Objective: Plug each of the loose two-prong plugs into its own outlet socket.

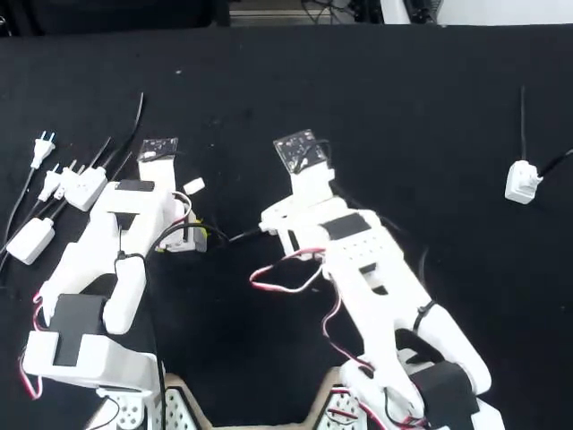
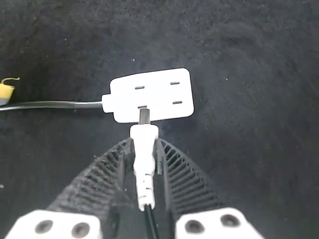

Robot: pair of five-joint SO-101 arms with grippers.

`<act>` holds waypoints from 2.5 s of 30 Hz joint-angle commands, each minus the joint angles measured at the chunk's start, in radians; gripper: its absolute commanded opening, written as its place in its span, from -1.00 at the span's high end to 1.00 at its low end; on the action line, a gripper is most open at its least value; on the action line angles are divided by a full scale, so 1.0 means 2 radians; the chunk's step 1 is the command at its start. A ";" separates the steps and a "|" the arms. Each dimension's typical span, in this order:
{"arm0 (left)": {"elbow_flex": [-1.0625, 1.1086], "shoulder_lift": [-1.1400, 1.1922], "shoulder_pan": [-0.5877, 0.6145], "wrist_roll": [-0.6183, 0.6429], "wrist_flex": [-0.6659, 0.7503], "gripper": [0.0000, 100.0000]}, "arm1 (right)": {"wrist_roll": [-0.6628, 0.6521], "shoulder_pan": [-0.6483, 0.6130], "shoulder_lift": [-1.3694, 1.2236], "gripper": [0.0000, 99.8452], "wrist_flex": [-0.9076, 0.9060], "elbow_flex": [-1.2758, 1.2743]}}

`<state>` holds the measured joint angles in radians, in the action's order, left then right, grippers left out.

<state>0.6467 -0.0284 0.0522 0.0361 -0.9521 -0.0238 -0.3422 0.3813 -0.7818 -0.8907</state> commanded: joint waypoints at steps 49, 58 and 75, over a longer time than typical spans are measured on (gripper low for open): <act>0.264 -0.248 -0.013 -0.039 0.176 0.47 | -0.143 0.019 -0.460 0.98 -0.492 0.752; 0.264 -0.248 -0.036 -0.039 0.176 0.47 | -0.145 0.021 -0.496 0.98 -0.491 0.752; 0.263 -0.249 -0.036 -0.039 0.176 0.47 | -0.142 0.023 -0.367 0.98 -0.493 0.666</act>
<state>1.1853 -0.5010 -0.0092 -0.0499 -0.6145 -0.3061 -0.2885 -0.5148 -1.7300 0.5025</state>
